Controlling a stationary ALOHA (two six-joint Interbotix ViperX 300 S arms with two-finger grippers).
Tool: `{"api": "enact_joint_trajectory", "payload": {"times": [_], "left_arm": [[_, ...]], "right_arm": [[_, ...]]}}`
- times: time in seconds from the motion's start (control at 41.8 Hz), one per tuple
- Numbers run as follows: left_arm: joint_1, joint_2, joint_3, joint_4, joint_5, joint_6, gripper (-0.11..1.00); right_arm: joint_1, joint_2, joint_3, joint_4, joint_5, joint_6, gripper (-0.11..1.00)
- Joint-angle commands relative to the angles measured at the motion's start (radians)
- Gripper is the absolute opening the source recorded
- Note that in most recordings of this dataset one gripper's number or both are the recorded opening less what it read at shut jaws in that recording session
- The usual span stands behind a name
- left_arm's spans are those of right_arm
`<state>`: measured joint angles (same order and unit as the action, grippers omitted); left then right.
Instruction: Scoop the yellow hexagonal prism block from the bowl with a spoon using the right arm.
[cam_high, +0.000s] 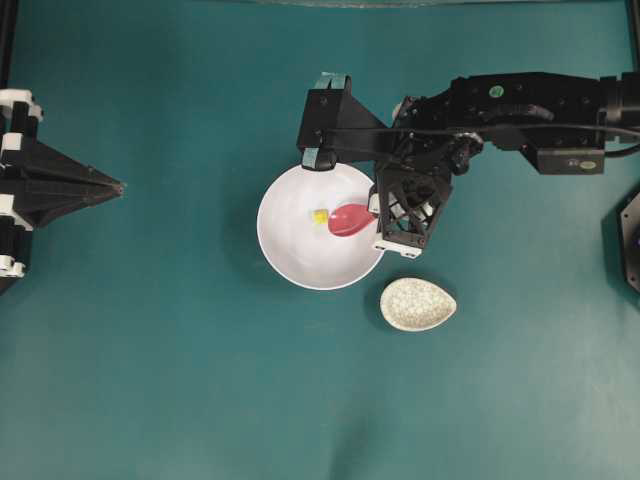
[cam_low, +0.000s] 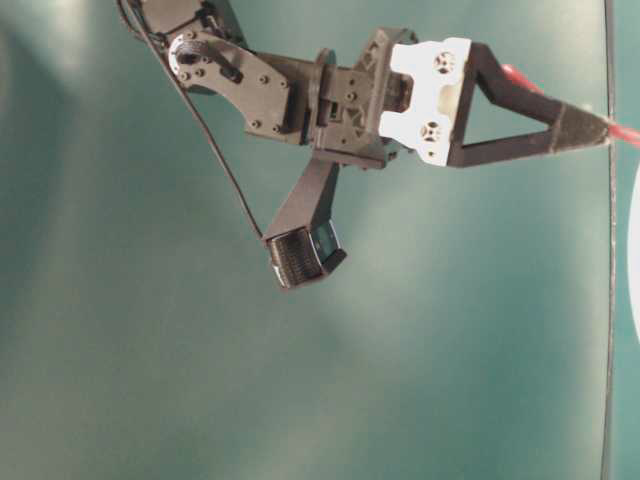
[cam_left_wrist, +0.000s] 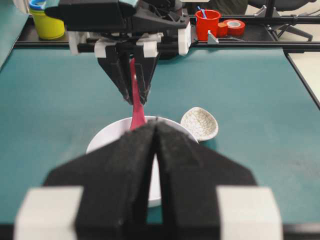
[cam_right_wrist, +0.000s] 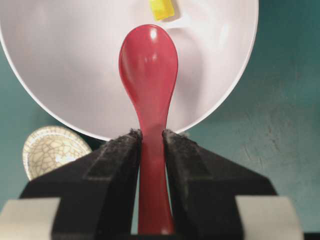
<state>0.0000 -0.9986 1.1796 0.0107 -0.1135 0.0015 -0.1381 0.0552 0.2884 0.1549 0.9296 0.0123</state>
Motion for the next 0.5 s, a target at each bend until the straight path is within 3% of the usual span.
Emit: {"api": "enact_joint_trajectory", "payload": {"times": [0.0,0.479], "left_arm": [[0.0,0.003,-0.028,0.003,-0.005,-0.003,0.0],[0.0,-0.005,-0.028,0.003,-0.005,-0.006,0.0]], "right_arm": [[0.002,-0.017,0.0,0.0,-0.012,0.002,0.23],[0.003,-0.015,0.046,0.0,-0.097,0.002,0.23]]}}
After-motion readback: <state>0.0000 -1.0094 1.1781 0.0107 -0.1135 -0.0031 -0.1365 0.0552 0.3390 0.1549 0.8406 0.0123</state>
